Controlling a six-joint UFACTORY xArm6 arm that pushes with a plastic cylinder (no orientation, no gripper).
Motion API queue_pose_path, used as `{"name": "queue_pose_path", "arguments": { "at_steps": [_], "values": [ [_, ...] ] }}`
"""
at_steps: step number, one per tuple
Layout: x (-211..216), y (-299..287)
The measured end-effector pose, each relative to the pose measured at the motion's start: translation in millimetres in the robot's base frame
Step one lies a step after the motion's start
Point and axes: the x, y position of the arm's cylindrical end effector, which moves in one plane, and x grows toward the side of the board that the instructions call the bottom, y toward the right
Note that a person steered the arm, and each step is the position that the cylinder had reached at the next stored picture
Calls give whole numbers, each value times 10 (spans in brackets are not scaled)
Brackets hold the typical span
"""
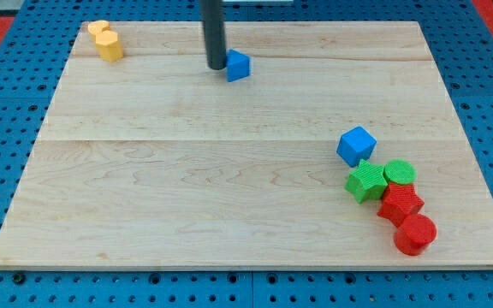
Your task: Move triangle left beside the cube
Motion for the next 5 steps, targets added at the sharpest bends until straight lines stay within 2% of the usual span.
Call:
{"name": "queue_pose_path", "arguments": {
  "at_steps": [1,3,4,5],
  "values": [
    [-9,205],
    [835,983],
    [733,832],
    [1084,1101]
  ]
}}
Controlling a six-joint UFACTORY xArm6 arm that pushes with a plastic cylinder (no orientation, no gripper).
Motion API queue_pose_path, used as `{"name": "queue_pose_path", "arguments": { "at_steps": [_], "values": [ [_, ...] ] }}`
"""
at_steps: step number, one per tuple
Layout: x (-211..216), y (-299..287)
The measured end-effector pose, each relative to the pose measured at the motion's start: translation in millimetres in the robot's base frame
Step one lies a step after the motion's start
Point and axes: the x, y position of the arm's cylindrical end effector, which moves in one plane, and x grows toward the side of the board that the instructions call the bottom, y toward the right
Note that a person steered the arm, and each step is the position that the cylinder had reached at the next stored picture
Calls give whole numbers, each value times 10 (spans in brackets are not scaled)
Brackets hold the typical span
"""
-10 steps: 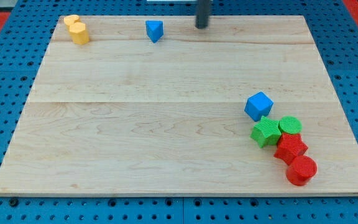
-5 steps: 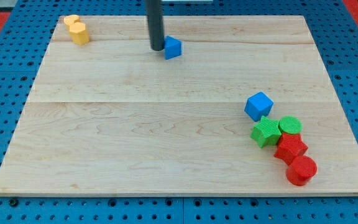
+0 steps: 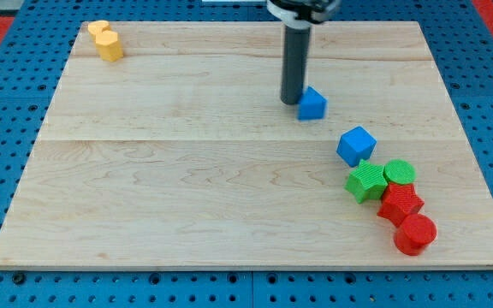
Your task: Move triangle left beside the cube
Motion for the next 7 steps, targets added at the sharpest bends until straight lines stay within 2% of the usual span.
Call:
{"name": "queue_pose_path", "arguments": {
  "at_steps": [1,2,3,4,5,6,7],
  "values": [
    [529,288],
    [436,-71],
    [141,-309],
    [-4,179],
    [4,674],
    [400,612],
    [532,418]
  ]
}}
